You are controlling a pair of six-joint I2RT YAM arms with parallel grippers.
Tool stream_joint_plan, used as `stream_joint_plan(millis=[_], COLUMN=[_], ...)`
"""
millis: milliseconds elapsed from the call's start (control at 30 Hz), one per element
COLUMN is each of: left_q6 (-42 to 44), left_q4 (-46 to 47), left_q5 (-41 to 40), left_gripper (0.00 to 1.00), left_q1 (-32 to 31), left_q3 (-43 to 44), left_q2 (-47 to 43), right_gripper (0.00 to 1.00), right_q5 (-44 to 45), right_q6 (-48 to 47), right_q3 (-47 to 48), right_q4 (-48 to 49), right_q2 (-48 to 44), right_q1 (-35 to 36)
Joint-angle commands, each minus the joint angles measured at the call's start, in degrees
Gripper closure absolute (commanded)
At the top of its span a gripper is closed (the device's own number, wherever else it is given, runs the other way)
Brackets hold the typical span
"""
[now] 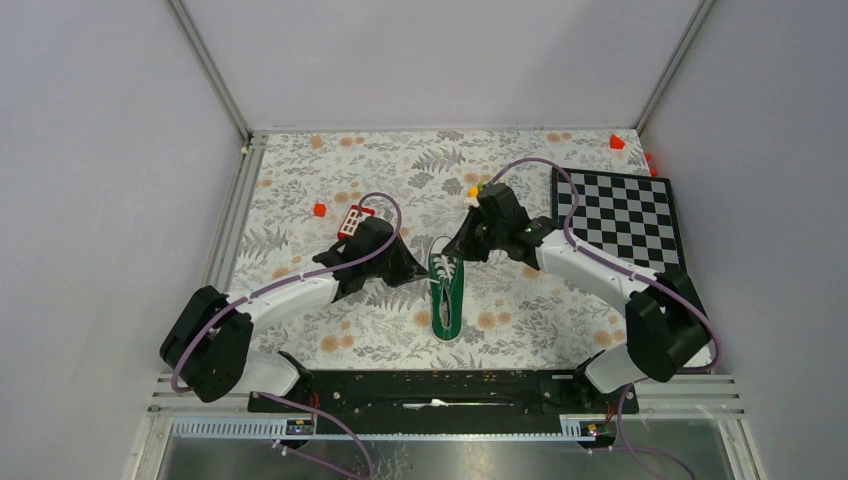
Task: Tie the shoes
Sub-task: Cross the shoelace with the shoelace.
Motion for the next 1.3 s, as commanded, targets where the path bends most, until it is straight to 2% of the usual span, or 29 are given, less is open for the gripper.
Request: stream_joint_plan(millis=[0,67,100,233,333,400,500,600,767,900,1033,1267], left_q6=[3.1,3.7,4.0,5.7,7.8,8.7,9.6,10.5,10.9,11.1,11.7,13.6], left_q4=[4.2,3.6,3.3,2.6,1.5,1.2,1.1,0.6,0.0,0.0,0.0,2.6], left_q5=[-0.5,-0.1,0.0,1.4,2.4,3.1,4.0,4.7,5.6,5.8,6.3,8.7], left_gripper=[1.0,1.0,1.0,1.0,1.0,1.0,1.0,1.0,1.0,1.0,1.0,1.0], left_q1=[-0.1,-0.1,-0.1,-0.1,-0.1,-0.1,-0.1,-0.1,-0.1,-0.1,-0.1,-0.2], left_q3=[0.3,1.5,2.0,3.9,5.6,6.3,7.1,7.9,8.7,8.9,9.2,8.0], left_q2=[-1.3,-0.3,0.1,2.0,3.2,3.7,4.3,4.9,6.0,6.0,5.9,4.8], right_gripper=[0.93,0.85,0.77,0.62,0.55,0.48,0.29,0.23,0.25,0.37,0.52,0.61], right_q5=[-2.2,-1.3,-0.7,1.5,2.3,2.3,1.1,1.4,1.8,0.8,0.7,3.0], right_q6=[-8.2,-9.1,-9.8,-13.8,-15.9,-16.1,-14.6,-13.7,-13.3,-11.8,-13.2,-16.4], right_q3=[6.4,6.6,6.5,8.0,7.1,4.6,-0.5,-4.4,-6.4,-8.7,-7.5,-6.5], right_q4=[-8.9,-10.0,-10.4,-15.5,-16.3,-14.7,-9.1,-5.4,-4.1,-0.7,-1.4,-0.1], right_q2=[3.5,3.3,3.0,2.9,1.6,0.1,-2.4,-4.4,-5.7,-6.6,-5.1,-3.6], right_q1=[0.9,0.9,0.9,0.4,0.1,0.0,-0.3,-0.5,-0.6,-0.5,-0.6,-0.5])
